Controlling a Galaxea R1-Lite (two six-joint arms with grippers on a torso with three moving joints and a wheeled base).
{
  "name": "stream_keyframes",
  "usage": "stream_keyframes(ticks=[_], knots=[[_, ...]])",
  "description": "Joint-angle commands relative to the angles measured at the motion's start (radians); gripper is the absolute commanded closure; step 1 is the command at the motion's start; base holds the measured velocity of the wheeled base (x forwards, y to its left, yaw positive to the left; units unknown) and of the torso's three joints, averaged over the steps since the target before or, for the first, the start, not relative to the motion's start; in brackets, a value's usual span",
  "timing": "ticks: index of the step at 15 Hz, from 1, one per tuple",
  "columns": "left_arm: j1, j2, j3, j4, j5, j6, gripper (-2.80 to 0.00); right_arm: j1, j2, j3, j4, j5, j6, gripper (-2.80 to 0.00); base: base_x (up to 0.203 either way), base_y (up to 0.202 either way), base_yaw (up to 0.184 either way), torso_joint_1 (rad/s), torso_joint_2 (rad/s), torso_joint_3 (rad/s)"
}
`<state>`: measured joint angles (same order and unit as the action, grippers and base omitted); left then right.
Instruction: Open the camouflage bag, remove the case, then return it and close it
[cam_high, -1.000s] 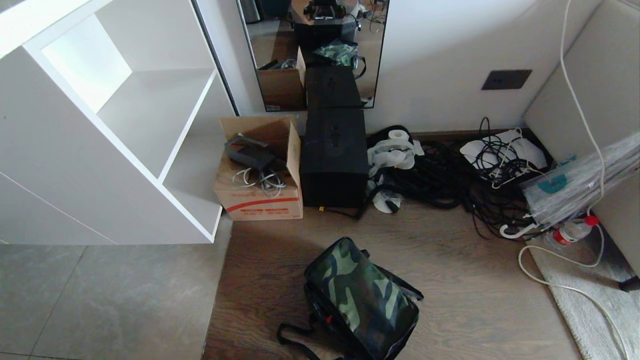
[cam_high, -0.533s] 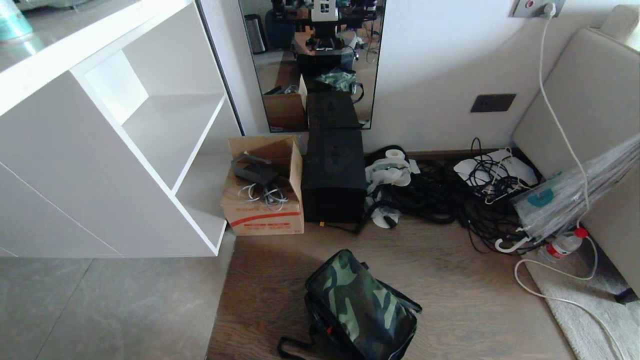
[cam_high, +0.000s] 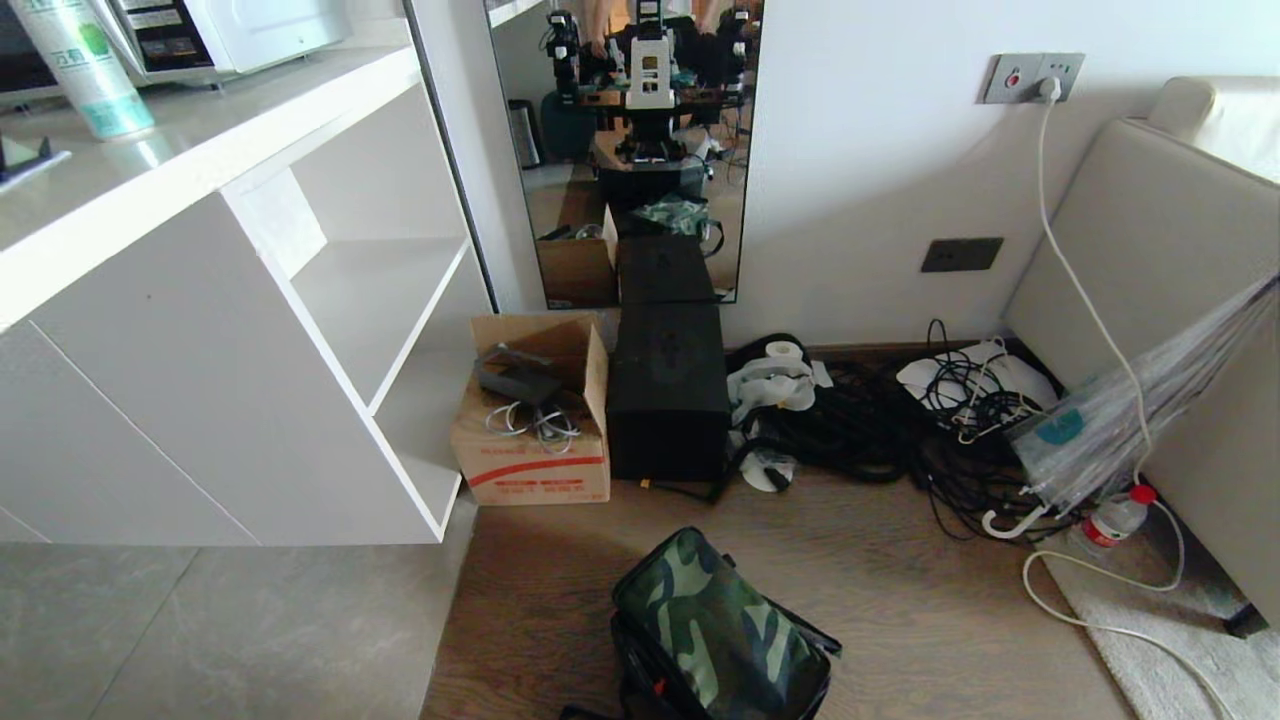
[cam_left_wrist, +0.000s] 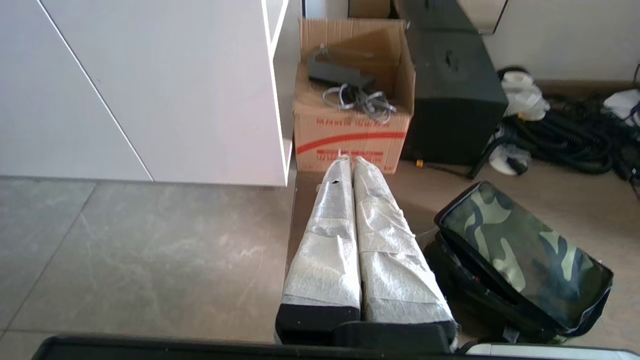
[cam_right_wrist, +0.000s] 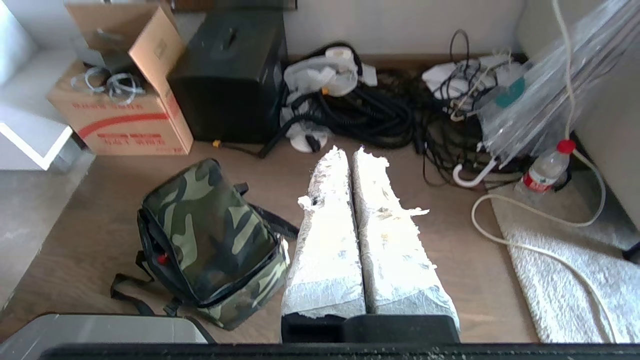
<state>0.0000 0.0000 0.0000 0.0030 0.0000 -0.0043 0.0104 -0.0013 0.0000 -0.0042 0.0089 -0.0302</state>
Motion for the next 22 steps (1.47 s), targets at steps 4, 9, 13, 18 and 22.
stream_keyframes(ticks=[4,9,13,18,22], knots=[[0.0,0.001,0.0,0.0,0.0,0.0,0.0,0.0,0.003,0.002,0.0,0.0,0.0,0.0,0.0,0.0,0.0,0.002,0.0,0.202],[0.0,0.0,0.0,-0.001,0.0,0.0,0.0,0.0,0.004,0.002,0.0,0.0,0.0,0.0,0.0,0.0,0.0,0.003,0.0,0.204],[0.0,0.0,0.0,-0.001,0.0,0.003,0.0,0.0,0.003,0.002,0.0,0.0,-0.002,0.0,0.0,0.0,0.0,0.005,0.0,0.184],[0.0,0.0,-0.001,-0.001,0.0,0.003,0.0,0.0,0.003,0.002,0.001,0.002,-0.007,0.0,0.0,0.0,0.0,0.001,0.0,0.029],[0.0,0.0,0.0,-0.001,0.0,0.003,0.0,0.0,0.003,0.002,0.0,0.002,-0.002,0.0,0.0,0.0,0.0,0.0,0.0,0.0]])
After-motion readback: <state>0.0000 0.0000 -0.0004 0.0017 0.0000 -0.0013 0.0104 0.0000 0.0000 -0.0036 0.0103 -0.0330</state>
